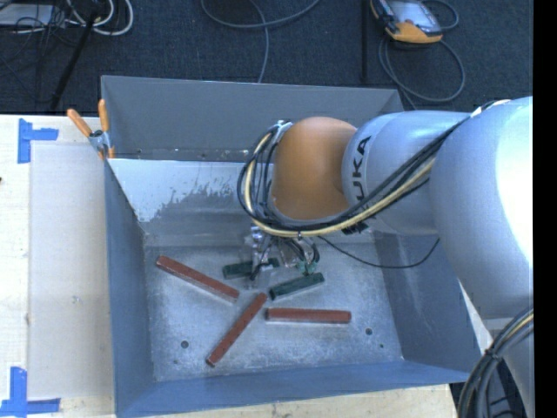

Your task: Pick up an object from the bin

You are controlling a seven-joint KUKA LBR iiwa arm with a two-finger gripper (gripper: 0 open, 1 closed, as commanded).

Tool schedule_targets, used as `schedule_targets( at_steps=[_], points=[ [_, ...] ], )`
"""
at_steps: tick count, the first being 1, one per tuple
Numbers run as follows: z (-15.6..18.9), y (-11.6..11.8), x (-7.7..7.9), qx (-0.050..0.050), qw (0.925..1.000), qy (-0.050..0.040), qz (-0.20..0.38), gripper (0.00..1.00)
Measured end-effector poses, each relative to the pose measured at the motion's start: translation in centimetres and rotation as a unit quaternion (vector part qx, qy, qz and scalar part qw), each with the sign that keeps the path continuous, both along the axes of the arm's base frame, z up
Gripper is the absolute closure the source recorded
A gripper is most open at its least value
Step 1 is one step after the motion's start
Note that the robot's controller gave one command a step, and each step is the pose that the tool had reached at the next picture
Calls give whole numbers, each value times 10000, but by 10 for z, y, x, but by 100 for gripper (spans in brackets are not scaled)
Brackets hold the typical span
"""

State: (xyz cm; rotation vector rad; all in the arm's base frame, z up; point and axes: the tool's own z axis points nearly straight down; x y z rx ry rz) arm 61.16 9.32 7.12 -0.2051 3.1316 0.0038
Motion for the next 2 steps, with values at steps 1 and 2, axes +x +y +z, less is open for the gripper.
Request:
schedule_targets(
  at_steps=[1,2],
  points=[
    [0,0,0,1,10000,0,-2,100],
    [2,0,0,-1,10000,7,-3,100]
  ],
)
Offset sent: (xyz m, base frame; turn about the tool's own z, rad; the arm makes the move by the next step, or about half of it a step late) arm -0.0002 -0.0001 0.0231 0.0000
